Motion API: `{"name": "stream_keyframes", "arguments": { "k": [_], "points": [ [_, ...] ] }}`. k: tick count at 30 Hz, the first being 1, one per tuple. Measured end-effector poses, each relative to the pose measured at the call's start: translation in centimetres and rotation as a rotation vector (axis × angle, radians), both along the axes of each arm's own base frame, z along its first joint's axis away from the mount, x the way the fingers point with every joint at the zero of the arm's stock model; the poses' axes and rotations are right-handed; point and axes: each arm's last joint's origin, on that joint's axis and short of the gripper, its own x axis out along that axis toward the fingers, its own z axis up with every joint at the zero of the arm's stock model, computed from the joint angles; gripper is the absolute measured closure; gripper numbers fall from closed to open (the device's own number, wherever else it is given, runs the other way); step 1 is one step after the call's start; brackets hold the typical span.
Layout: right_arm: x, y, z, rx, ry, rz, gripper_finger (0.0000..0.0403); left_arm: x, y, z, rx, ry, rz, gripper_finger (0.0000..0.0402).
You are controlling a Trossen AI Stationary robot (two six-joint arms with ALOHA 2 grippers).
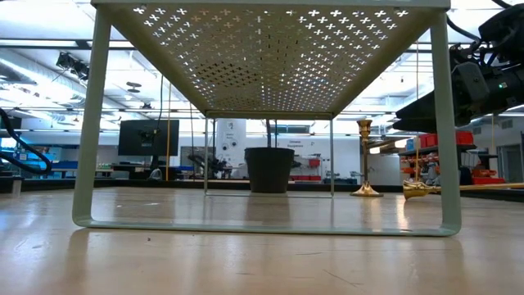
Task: Pick & Place candle stick holders
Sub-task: Put the bottom gold candle holder on the shelf
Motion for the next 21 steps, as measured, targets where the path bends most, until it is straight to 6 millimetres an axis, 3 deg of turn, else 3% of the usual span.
{"name": "stream_keyframes", "arguments": {
  "k": [10,21],
  "points": [
    [0.0,0.0,0.0,0.0,0.0,0.0,0.0055,-0.1,0.0,-0.1,-0.008,0.024,0.005,0.0005],
    [0.0,0.0,0.0,0.0,0.001,0.0,0.0055,0.0,-0.5,-1.7,-0.016,0.136,-0.017,0.0006]
  ]
}}
